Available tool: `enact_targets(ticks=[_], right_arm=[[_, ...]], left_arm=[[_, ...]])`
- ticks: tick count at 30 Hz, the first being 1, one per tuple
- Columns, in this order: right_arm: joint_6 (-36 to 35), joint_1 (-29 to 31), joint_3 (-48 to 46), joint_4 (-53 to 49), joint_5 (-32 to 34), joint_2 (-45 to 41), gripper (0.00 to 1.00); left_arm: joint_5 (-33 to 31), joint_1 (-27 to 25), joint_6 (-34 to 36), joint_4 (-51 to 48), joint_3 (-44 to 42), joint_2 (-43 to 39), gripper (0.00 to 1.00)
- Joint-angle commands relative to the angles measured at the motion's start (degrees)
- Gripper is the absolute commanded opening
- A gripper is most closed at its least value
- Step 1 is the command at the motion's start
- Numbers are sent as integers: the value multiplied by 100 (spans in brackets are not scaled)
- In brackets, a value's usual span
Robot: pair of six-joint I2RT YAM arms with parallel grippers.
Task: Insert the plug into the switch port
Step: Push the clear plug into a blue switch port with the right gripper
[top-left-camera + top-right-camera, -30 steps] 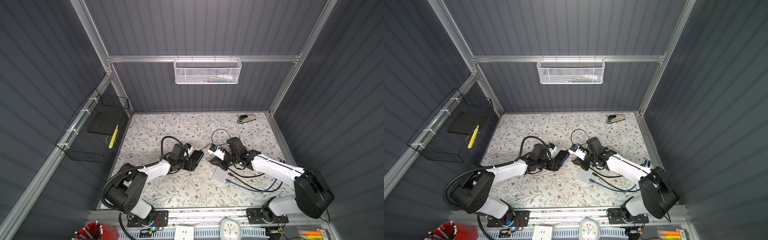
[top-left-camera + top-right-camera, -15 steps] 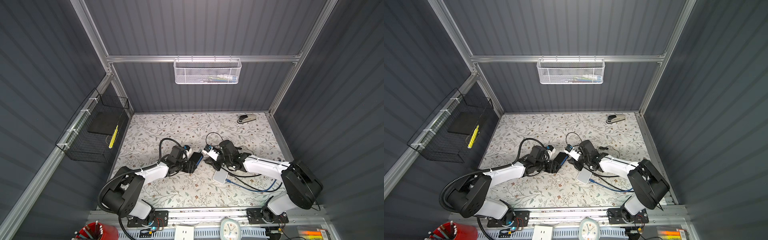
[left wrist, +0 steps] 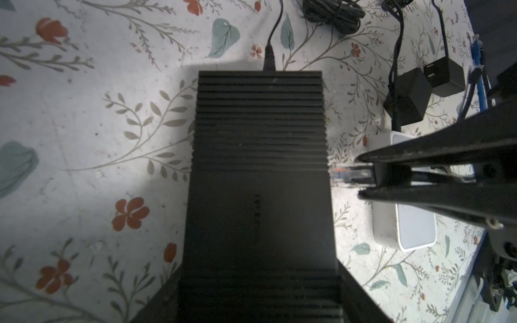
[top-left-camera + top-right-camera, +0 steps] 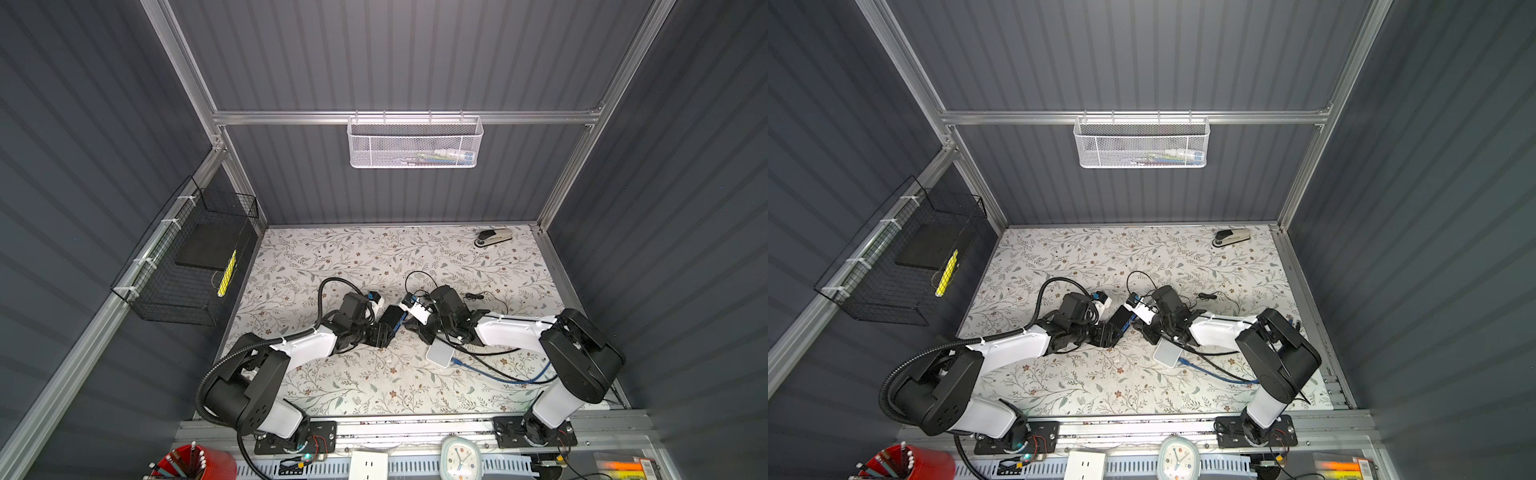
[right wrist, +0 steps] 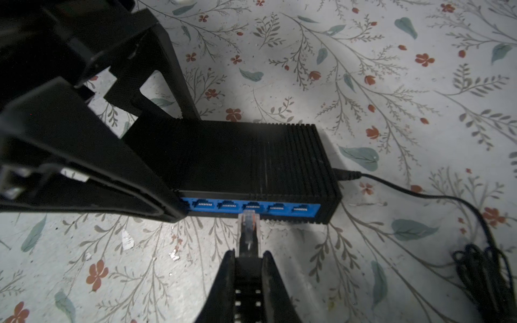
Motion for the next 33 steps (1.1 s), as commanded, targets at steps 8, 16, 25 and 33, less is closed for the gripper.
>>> enact_targets(ticks=[8, 16, 25, 33], right_arm=[[143, 52, 9, 226, 164, 155, 1], [242, 160, 233, -56, 250, 254, 1], [349, 139, 1204, -976, -454, 769, 0], [303, 323, 1778, -1295, -260, 1192, 0]], left_arm=[[628, -16, -16, 155, -63, -26, 35], [1278, -34, 44, 252, 85, 112, 31], [2043, -393, 439, 266, 355, 343, 26], [2332, -518, 330, 503, 728, 466, 26]])
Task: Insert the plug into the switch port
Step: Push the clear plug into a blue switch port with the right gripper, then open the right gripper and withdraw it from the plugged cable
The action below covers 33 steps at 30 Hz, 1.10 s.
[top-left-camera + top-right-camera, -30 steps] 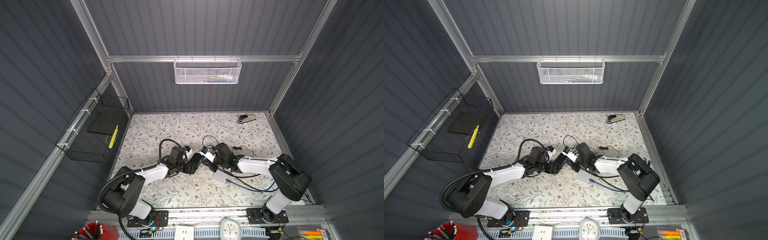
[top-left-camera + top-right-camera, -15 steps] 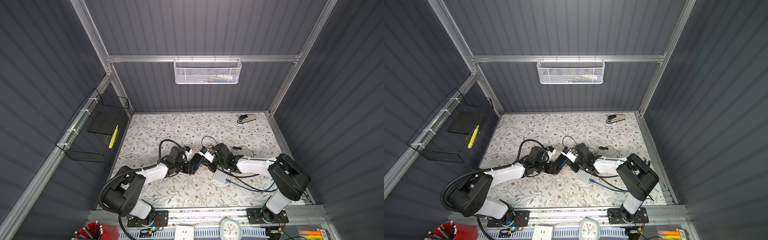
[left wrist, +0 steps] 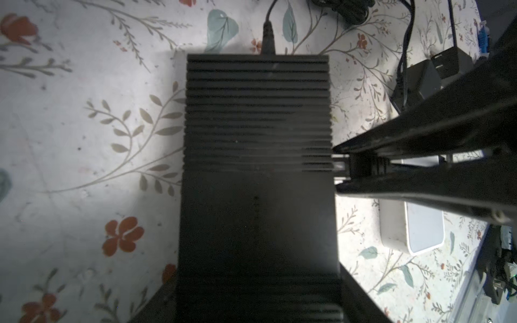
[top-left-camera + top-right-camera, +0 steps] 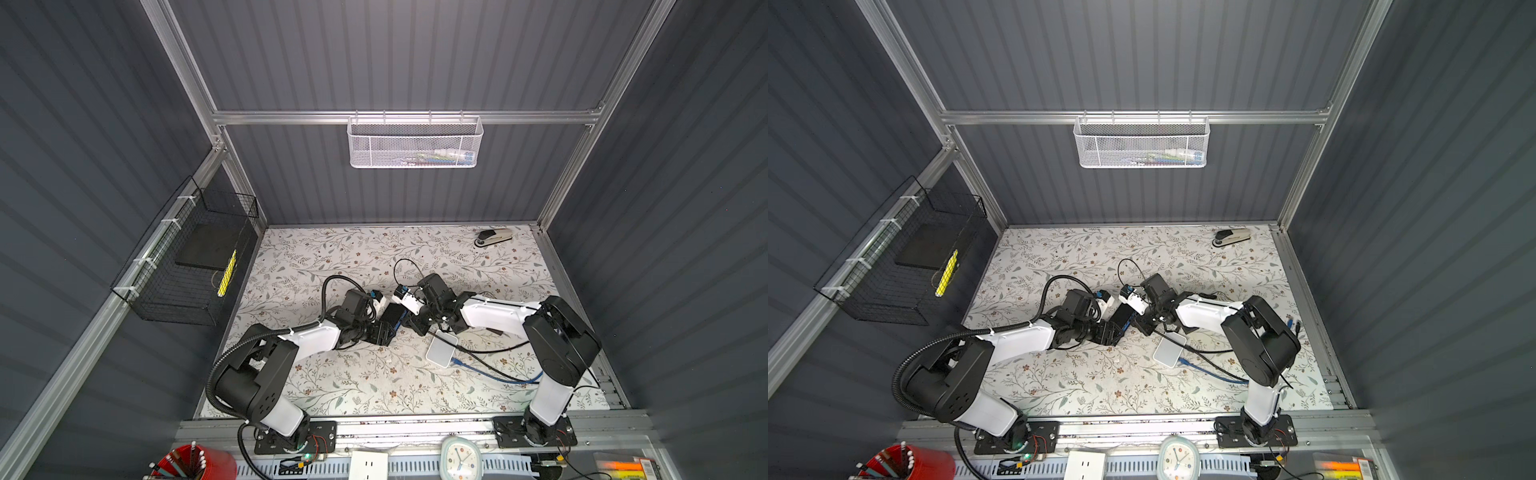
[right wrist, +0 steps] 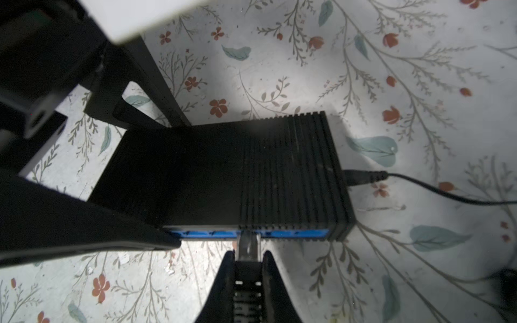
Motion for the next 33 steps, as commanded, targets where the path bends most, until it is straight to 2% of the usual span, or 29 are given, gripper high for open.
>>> enact_targets(ticks=[1, 5, 8, 11, 14, 17, 19, 20, 25, 28, 30, 33], right_arm=[[-113, 393, 202, 616, -93, 338, 0], [-489, 411, 15, 1066, -117, 319, 0], [-490, 401, 290, 1129, -391, 411, 0], [-315, 386, 573, 1154, -364, 682, 0], [-124, 265, 449, 1288, -238, 624, 2], [-197, 92, 82, 1191, -90, 265, 23], [-378, -21, -150, 972, -90, -44, 31], [-417, -67, -267, 892, 145, -190, 34], [-795, -308, -835, 134, 369, -1302, 55], [-921, -523, -1137, -312, 310, -2177, 71], [-661, -839, -1413, -198, -162, -2910, 80], [485, -1539, -1991, 812, -1014, -4080, 84]], left_arm=[[2228, -563, 77, 656, 463, 71, 25], [2549, -577, 68, 591, 641, 57, 25], [2777, -650, 57, 581, 729, 130, 24], [2881, -717, -66, 730, 703, 247, 24], [2335, -705, 138, 92, 758, 163, 27], [1475, -442, 140, -511, 707, 16, 28], [1093, -172, 129, -880, 732, 5, 27], [774, -78, 71, -1047, 742, -14, 27], [21, 271, 167, -1508, 853, -204, 27], [-77, 318, 410, -1697, 982, -191, 28], [-76, 329, 641, -1706, 1045, -203, 28], [-645, 322, 1152, -1483, 1126, -344, 28]])
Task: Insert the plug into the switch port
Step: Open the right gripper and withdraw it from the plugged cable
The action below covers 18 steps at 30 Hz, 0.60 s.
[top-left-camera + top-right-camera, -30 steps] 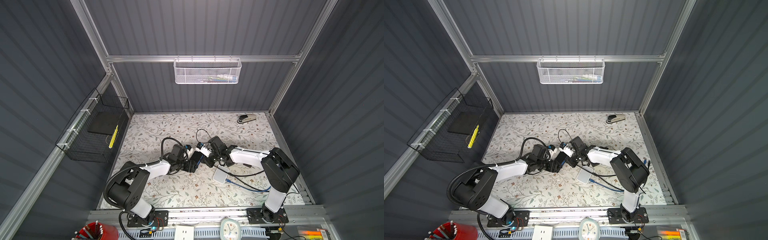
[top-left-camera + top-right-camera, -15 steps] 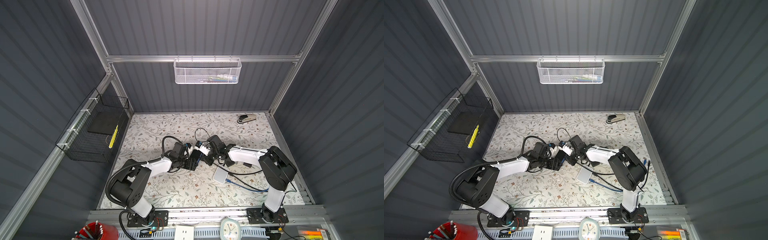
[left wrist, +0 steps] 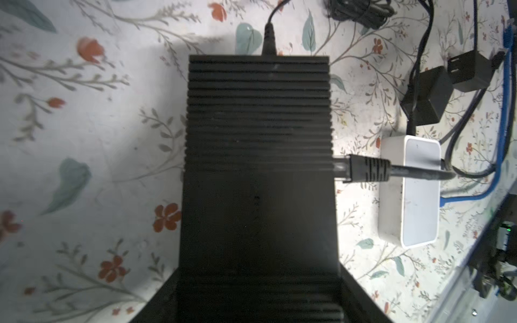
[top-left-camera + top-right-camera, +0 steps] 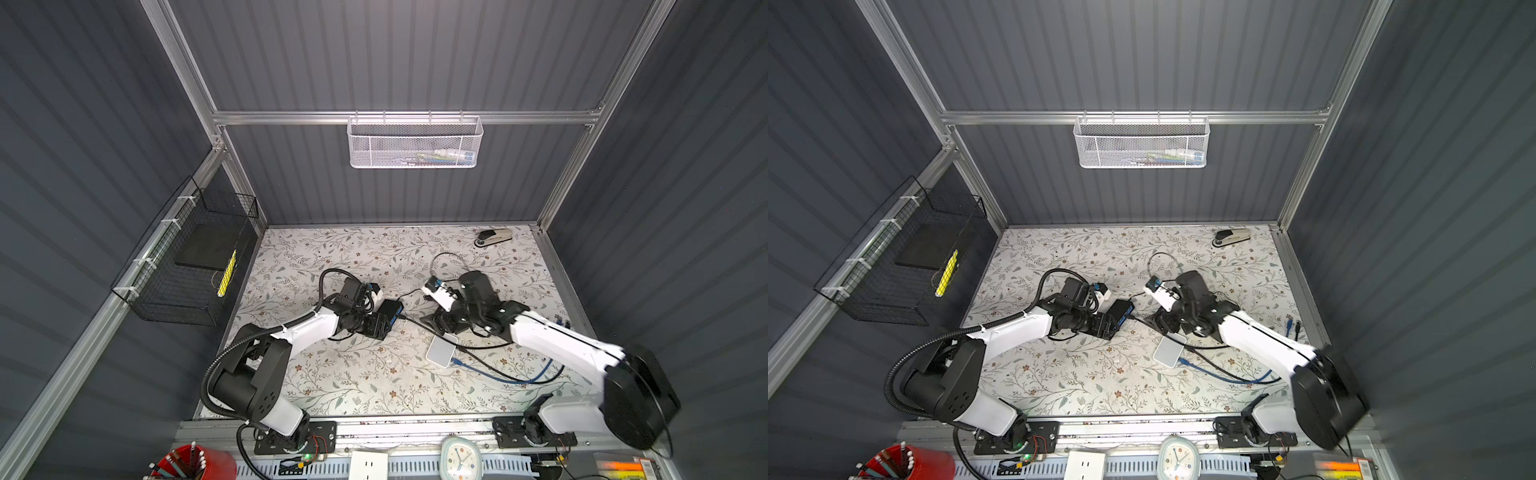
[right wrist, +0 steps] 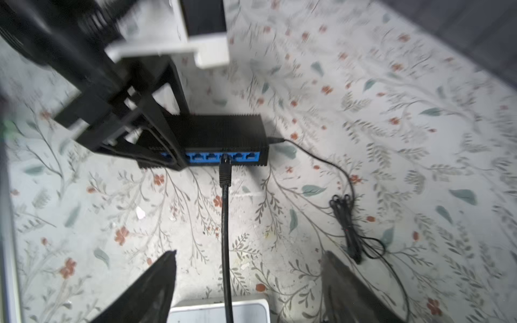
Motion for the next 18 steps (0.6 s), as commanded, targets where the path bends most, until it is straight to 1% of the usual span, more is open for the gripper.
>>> enact_targets(ticks=[1, 2, 3, 4, 5, 7, 9, 10, 13, 16, 18], right_arm=[[1281, -649, -606, 1082, -820, -1031, 86], [1565, -790, -790, 1426, -768, -1288, 87], [1866, -945, -976, 1774, -646, -1517, 88], [2087, -1115, -1066, 1891, -555, -1670, 88], [2218, -1240, -1083, 1866, -536, -1747, 88], [2370, -1532, -1041, 1615, -480, -1885, 88], [2399, -1794, -976, 1284, -361, -2046, 88], [2437, -1980, -948, 1089, -357, -2124, 88], [2371, -2405, -926, 559, -620, -2366, 88], [2318, -2586, -1014, 107, -802, -2616, 88], [2393, -2613, -1128, -82, -965, -2727, 88]], left_arm=[[-691, 5, 863, 219, 284, -306, 29], [-1020, 9, 1107, 355, 313, -280, 29], [-1478, 10, 1467, 445, 403, -177, 30], [-1868, 54, 1710, 509, 565, 4, 31], [-1968, 192, 1825, 542, 709, 185, 31], [-1861, 531, 1869, 448, 1225, 761, 30], [-1687, 727, 1551, 393, 1691, 1269, 29], [-1622, 754, 1335, 396, 1868, 1471, 28], [-1399, 759, 690, 673, 2154, 1857, 29], [-1519, 774, 661, 210, 2754, 2479, 29], [-1488, 783, 820, -82, 3090, 2803, 29]])
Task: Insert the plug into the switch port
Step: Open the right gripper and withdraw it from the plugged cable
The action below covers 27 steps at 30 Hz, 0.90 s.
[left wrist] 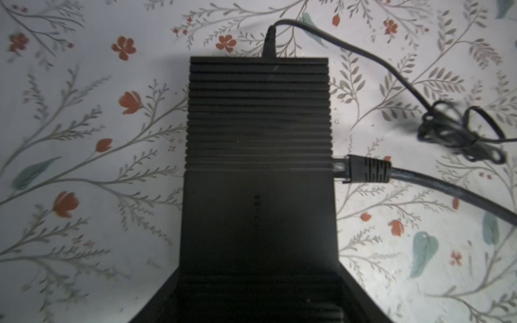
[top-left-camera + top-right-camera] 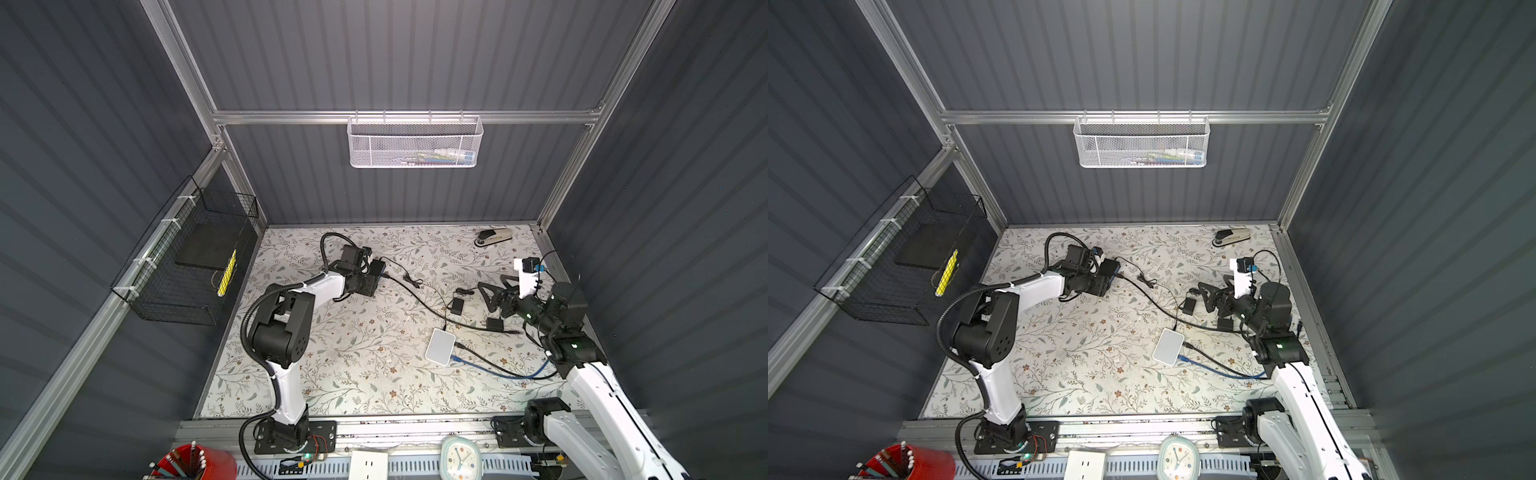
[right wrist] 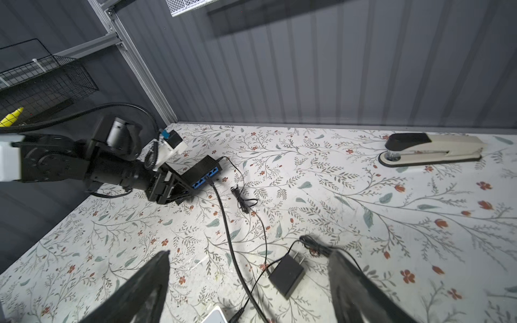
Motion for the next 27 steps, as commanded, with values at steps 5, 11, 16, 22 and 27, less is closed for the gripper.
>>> enact_targets(ticks=[5, 11, 16, 22, 27], right_arm=[[576, -46, -485, -553, -519, -458, 88], [491, -66, -527, -661, -324, -706, 88], [486, -170, -467, -564, -101, -728, 88], [494, -280, -268, -407, -314, -471, 88], [381, -96, -153, 172, -843, 157, 87]], left_arm=[[202, -28, -11, -427, 547, 297, 29], [2008, -19, -628, -1094, 1749, -426, 28], [2258, -19, -479, -2019, 3046, -666, 28], [1830, -19, 194, -3020, 4567, -711, 29], [1321, 8, 726, -3644, 5183, -671, 30]])
